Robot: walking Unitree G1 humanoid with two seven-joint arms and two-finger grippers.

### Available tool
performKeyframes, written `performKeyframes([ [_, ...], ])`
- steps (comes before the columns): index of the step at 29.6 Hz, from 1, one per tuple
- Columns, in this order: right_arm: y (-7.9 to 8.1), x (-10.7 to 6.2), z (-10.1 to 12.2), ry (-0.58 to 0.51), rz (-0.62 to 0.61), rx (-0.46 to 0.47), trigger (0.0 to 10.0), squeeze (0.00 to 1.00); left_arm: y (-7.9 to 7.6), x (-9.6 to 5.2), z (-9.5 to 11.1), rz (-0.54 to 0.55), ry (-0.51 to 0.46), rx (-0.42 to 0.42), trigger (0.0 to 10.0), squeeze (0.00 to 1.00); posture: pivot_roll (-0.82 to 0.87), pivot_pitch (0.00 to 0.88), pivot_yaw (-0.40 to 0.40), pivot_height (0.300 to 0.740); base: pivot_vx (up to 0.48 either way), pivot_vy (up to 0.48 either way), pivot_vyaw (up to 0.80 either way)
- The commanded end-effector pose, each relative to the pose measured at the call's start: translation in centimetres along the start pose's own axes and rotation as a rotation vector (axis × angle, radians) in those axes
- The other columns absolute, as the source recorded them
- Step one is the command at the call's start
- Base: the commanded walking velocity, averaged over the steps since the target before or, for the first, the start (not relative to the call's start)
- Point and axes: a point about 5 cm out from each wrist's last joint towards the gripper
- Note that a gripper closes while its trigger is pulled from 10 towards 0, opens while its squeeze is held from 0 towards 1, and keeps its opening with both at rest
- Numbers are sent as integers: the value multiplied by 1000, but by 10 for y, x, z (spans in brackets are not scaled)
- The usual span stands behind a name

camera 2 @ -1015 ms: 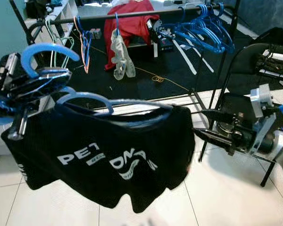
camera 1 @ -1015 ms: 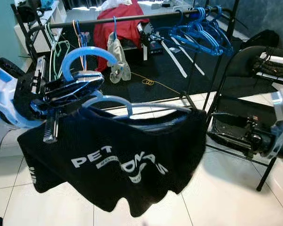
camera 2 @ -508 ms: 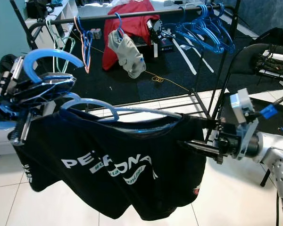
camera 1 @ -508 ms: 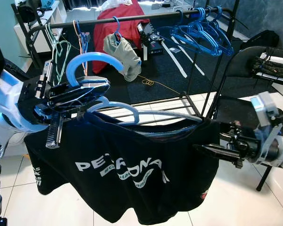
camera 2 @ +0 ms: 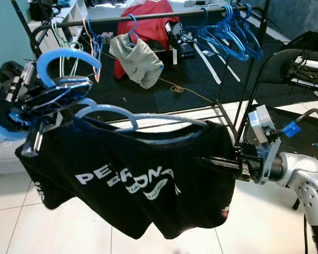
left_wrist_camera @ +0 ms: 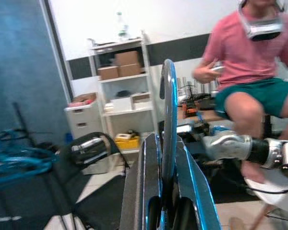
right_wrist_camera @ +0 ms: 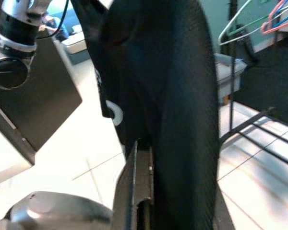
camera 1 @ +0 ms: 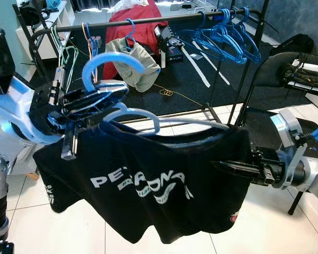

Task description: Hang hanger

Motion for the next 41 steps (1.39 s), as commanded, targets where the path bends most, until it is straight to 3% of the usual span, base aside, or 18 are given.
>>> performKeyframes([
  [1, -1, -2, 1, -6, -18, -13, 0, 0, 3, -5, 9, 26, -6, 51, 10000, 0, -106, 95, 63, 740, 0, 0, 0],
  [8, -16, -18, 13, -76, -161, -44, 0, 0, 34, -38, 24, 306, -44, 132, 10000, 0, -105, 97, 64, 740, 0, 0, 0],
  [11, -19, -20, 15, -91, -194, -49, 0, 0, 36, -40, 27, 340, -67, 139, 10000, 0, -106, 103, 66, 740, 0, 0, 0],
  [14, -34, -16, 10, -121, -357, -30, 0, 0, 43, -36, 39, 442, -212, 159, 10000, 0, -110, 107, 66, 740, 0, 0, 0],
  [18, -37, -10, 4, -108, -392, -22, 0, 0, 40, -31, 41, 416, -254, 140, 10000, 0, -107, 106, 65, 740, 0, 0, 0],
  [19, -36, -4, 0, -109, -396, -17, 0, 0, 35, -25, 41, 360, -266, 126, 10000, 0, -105, 106, 66, 740, 0, 0, 0],
  [21, -36, -4, 0, -109, -396, -17, 0, 0, 35, -25, 41, 360, -266, 126, 10000, 0, -105, 106, 66, 740, 0, 0, 0],
  [25, -35, 3, 1, -128, -392, -17, 157, 0, 22, -15, 31, 231, -216, 84, 10000, 0, -101, 108, 67, 740, 0, 0, 0],
  [26, -37, 2, 5, -145, -395, -13, 10000, 0, 14, -12, 23, 158, -150, 62, 10000, 0, -101, 108, 67, 740, 0, 0, 0],
  [27, -37, 2, 5, -145, -395, -13, 10000, 0, 14, -12, 23, 158, -150, 62, 10000, 0, -101, 108, 67, 740, 0, 0, 0],
  [28, -36, -1, 8, -157, -367, -16, 10000, 1000, 9, -11, 16, 110, -96, 48, 10000, 0, -104, 110, 65, 740, 0, 0, 0],
  [33, -31, -9, 14, -173, -307, -22, 10000, 1000, 5, -11, 11, 69, -41, 53, 10000, 0, -104, 110, 65, 740, 0, 0, 0],
  [41, -10, -21, 20, -140, -144, -18, 10000, 1000, 5, 0, 21, 66, -98, 59, 10000, 0, -106, 113, 63, 740, 0, 0, 0],
])
Point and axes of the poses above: a point about 5 cm out from each wrist's last joint towards the gripper, its own x axis pointing out of the wrist towards the gripper, its own z axis along the axis of the wrist's last joint, y = z × x, and after that the axes turned 10 degrees about -x, right-handed
